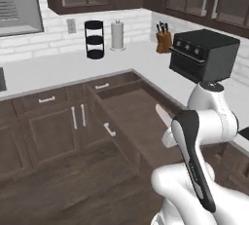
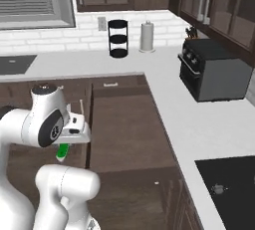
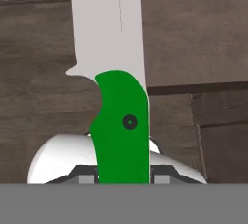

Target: Pick up the knife from the drawer and place it on the cutting board. Then place the meat from the plate to the cutting board.

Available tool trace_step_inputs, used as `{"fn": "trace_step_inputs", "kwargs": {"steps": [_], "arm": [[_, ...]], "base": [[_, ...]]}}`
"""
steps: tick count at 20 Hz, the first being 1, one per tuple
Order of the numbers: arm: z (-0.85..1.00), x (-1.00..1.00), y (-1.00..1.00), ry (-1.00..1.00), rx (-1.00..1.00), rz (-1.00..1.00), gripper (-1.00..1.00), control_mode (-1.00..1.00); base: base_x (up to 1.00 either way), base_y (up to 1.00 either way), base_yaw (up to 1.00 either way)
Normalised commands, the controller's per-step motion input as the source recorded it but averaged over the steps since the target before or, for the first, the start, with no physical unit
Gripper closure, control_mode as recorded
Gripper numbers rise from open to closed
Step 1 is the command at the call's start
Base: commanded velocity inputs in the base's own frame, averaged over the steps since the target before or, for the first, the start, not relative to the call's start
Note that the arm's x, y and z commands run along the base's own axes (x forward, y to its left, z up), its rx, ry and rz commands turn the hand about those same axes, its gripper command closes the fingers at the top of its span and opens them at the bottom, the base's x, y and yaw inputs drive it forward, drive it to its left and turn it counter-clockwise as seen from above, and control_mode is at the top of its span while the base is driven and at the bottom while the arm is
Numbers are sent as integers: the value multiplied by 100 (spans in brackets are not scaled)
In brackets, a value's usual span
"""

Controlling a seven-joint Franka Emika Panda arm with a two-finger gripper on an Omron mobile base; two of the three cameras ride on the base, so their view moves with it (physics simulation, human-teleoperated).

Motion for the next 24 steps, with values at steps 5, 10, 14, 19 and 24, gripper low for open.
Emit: {"fn": "trace_step_inputs", "kwargs": {"steps": [5, 10, 14, 19, 24], "arm": [[0, 0, 0, 0, 0, 0, 100, 100], [0, 0, 0, 0, 0, 0, 100, 100], [0, 0, 0, 0, 0, 0, 100, 100], [0, 0, 0, 0, 0, 0, 100, 100], [0, 0, 0, 0, 0, 0, 100, 100]], "base": [[-44, 44, 63], [-40, 46, 62], [-57, 31, 47], [-69, 10, 8], [-77, 2, -29]]}}
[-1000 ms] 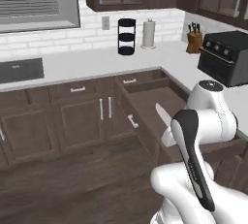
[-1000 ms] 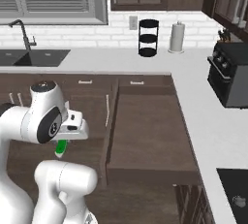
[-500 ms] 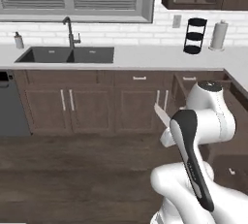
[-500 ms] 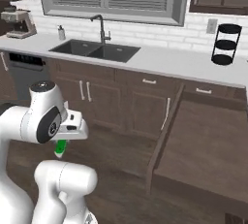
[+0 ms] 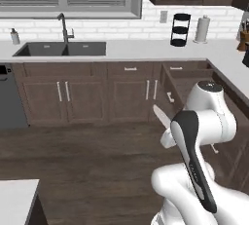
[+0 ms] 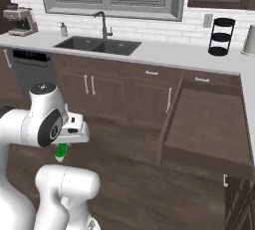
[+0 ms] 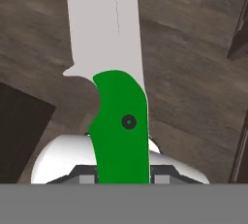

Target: Pick up the knife from the drawer and place it on the cutting board. Then place the meat from the plate to the cutting board.

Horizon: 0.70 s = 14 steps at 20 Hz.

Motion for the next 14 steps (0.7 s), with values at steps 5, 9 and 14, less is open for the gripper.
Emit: {"fn": "trace_step_inputs", "kwargs": {"steps": [5, 9, 14], "arm": [[0, 0, 0, 0, 0, 0, 100, 100], [0, 0, 0, 0, 0, 0, 100, 100], [0, 0, 0, 0, 0, 0, 100, 100]], "base": [[-68, -19, -42], [-20, -26, -65], [1, -13, -90]]}}
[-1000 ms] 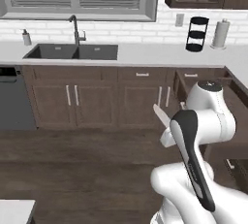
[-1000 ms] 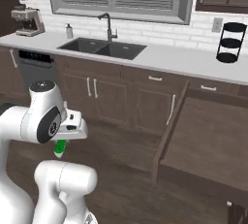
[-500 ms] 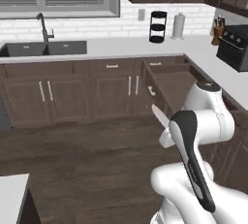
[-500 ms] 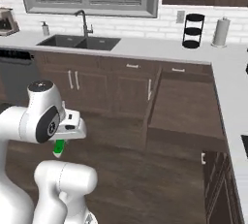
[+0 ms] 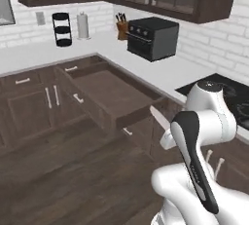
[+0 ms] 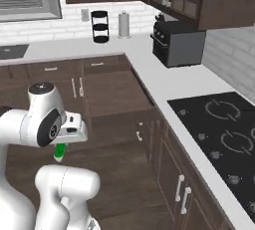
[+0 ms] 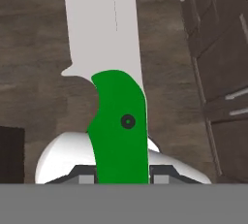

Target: Pick up the knife from the drawer and place it on the cutting board. Then place the meat from the plate to the cutting board.

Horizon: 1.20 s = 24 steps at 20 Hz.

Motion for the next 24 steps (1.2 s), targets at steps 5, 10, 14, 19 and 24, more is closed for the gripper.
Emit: {"fn": "trace_step_inputs", "kwargs": {"steps": [5, 10, 14, 19, 24], "arm": [[0, 0, 0, 0, 0, 0, 100, 100], [0, 0, 0, 0, 0, 0, 100, 100], [0, 0, 0, 0, 0, 0, 100, 100], [0, 0, 0, 0, 0, 0, 100, 100], [0, 0, 0, 0, 0, 0, 100, 100]], "base": [[7, -20, -87], [0, -16, -93], [0, -13, -94], [-2, -29, -85], [17, -63, -75]]}}
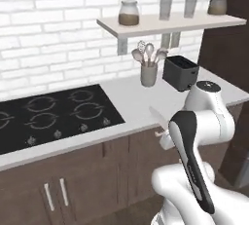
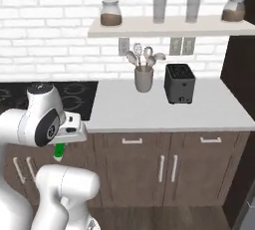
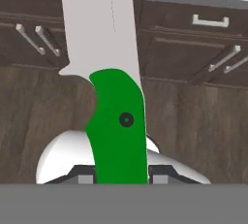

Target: Pick up the knife from the drawer and place it on the cutting board. Then place the meat from the plate to the cutting board.

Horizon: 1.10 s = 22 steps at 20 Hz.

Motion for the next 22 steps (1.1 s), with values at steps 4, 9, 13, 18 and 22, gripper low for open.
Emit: {"fn": "trace_step_inputs", "kwargs": {"steps": [4, 9, 13, 18, 22], "arm": [[0, 0, 0, 0, 0, 0, 100, 100], [0, 0, 0, 0, 0, 0, 100, 100], [0, 0, 0, 0, 0, 0, 100, 100], [0, 0, 0, 0, 0, 0, 100, 100], [0, 0, 0, 0, 0, 0, 100, 100]], "base": [[30, -52, -69], [0, 0, -97], [-3, 0, -94], [-8, 0, -95], [-17, 0, -95]]}}
